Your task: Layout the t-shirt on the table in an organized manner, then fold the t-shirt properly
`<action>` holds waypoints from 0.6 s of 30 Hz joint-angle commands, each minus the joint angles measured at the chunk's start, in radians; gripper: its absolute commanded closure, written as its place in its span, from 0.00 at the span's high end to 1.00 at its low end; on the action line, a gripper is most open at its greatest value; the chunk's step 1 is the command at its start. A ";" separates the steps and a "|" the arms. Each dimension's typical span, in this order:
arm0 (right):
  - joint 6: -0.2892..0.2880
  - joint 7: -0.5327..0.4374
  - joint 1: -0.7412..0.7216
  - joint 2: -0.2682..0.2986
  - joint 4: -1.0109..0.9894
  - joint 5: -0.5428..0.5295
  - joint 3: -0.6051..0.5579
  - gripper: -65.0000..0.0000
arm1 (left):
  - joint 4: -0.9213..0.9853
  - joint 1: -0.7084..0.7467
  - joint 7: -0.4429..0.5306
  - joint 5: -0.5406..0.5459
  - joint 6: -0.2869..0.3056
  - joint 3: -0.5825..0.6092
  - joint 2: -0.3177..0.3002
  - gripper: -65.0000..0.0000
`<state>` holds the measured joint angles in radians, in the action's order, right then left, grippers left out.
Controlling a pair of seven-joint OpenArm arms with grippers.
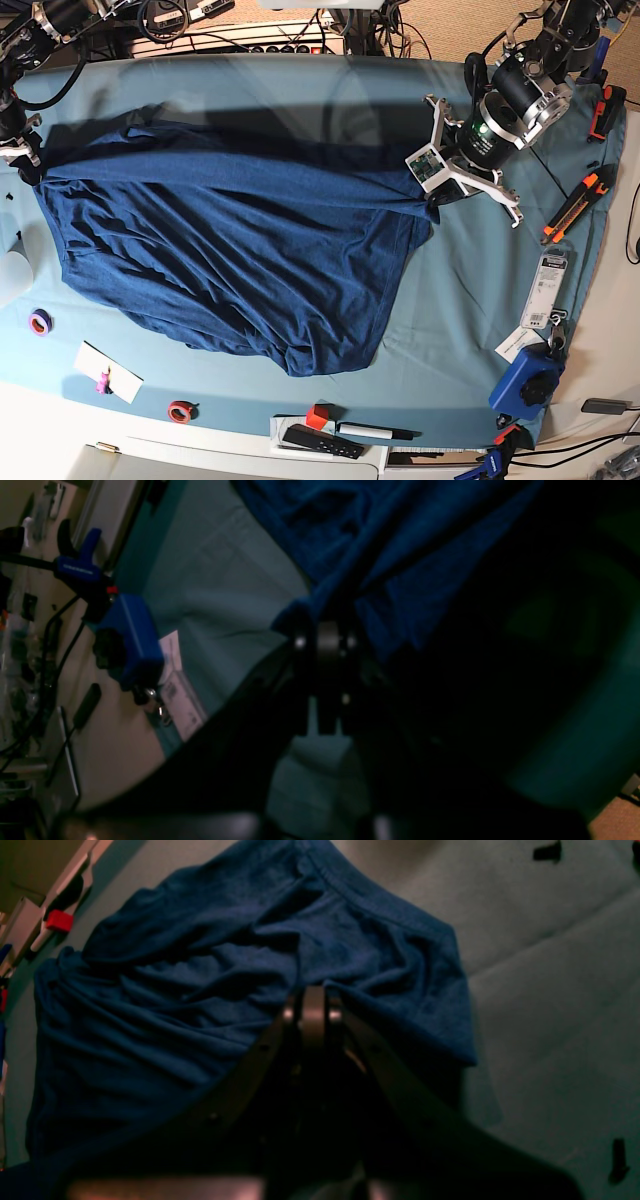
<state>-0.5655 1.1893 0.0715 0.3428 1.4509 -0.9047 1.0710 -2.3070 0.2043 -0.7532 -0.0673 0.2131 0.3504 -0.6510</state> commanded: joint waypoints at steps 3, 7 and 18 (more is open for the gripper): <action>-0.005 -0.016 -0.008 0.026 0.015 0.044 0.003 0.00 | -0.013 -0.007 0.021 -0.007 -0.010 -0.006 -0.008 0.00; -0.002 -0.018 -0.007 0.026 0.015 0.094 0.003 0.44 | -0.013 -0.005 0.021 -0.007 -0.013 -0.006 -0.008 0.37; 0.001 -0.054 -0.008 0.026 0.015 0.093 0.011 0.47 | -0.013 -0.005 0.022 -0.006 -0.060 -0.006 -0.008 0.44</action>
<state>-0.5652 1.1614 0.0715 0.3431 1.4509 -0.7933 1.0744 -2.3062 0.2047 -0.7536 -0.0669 0.1612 0.3504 -0.6510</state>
